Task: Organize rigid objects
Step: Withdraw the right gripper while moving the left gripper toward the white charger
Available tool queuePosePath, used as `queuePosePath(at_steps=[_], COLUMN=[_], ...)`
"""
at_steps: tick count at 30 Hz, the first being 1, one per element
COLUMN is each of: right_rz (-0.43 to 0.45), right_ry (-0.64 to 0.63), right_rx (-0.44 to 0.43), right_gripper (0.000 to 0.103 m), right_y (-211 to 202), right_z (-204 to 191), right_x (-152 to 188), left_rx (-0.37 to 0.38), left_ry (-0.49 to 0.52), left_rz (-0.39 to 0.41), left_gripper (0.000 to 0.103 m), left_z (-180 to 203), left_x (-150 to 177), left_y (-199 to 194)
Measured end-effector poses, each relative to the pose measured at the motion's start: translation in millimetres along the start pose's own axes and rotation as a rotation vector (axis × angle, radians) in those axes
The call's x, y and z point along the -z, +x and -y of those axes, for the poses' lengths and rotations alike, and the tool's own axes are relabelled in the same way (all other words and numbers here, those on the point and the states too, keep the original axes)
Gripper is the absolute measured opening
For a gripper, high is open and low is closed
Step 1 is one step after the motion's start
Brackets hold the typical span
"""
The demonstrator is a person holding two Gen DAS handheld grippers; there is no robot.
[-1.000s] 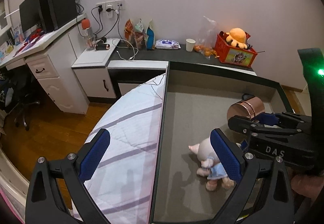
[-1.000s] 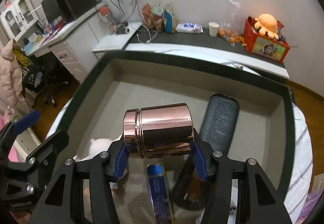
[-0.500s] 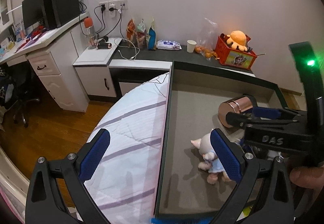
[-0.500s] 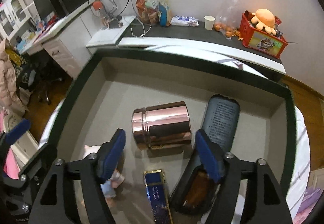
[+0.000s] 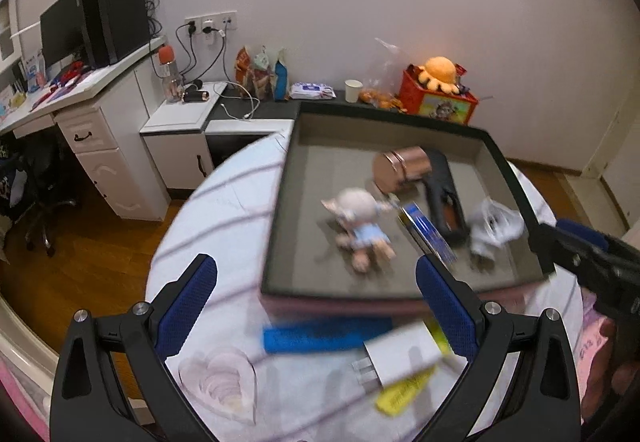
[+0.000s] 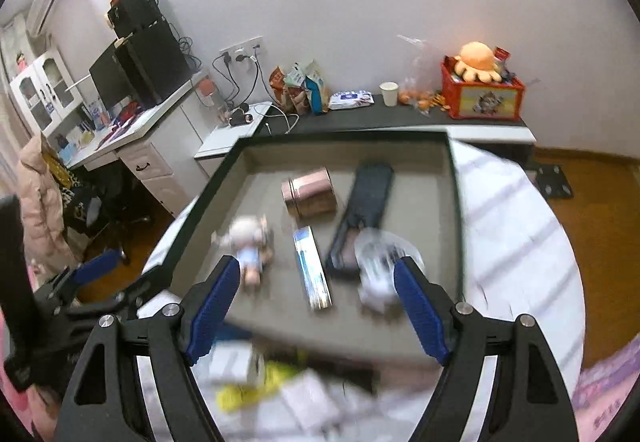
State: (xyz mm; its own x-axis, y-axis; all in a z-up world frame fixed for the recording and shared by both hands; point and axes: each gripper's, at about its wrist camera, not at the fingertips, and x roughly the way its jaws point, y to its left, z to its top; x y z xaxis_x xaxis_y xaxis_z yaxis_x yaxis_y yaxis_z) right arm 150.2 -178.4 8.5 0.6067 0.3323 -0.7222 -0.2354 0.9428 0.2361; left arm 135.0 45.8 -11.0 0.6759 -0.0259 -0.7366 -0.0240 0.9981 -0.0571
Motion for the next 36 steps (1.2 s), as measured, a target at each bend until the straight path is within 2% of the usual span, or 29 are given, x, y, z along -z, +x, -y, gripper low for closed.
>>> queuePosePath(at_steps=[9,15,26,32,36], right_rz=[0.003,0.01,0.015,-0.004,-0.013], right_ry=[0.074,0.142,0.197,0.218,0.224], right_rx=[0.02,0.033,0.019,-0.001,-0.018], right_gripper=[0.081,0.081,0.081,0.081,0.081], right_y=[-45,-61,-64,-51,-45], right_z=[24,53,92,113,119], right_x=[71,92,104,105,104], left_rx=[0.05,0.105,0.137,0.06,0.065], left_ry=[0.05,0.045,0.013,0.008,-0.034], left_rz=[-0.054,-0.133,-0.192,-0.168,-0.191], left_gripper=[0.101,0.101,0.101,0.101,0.101], left_z=[40,67,110,123,123], left_x=[57,86,90,85,84], left_y=[-23,-11,24,38,36])
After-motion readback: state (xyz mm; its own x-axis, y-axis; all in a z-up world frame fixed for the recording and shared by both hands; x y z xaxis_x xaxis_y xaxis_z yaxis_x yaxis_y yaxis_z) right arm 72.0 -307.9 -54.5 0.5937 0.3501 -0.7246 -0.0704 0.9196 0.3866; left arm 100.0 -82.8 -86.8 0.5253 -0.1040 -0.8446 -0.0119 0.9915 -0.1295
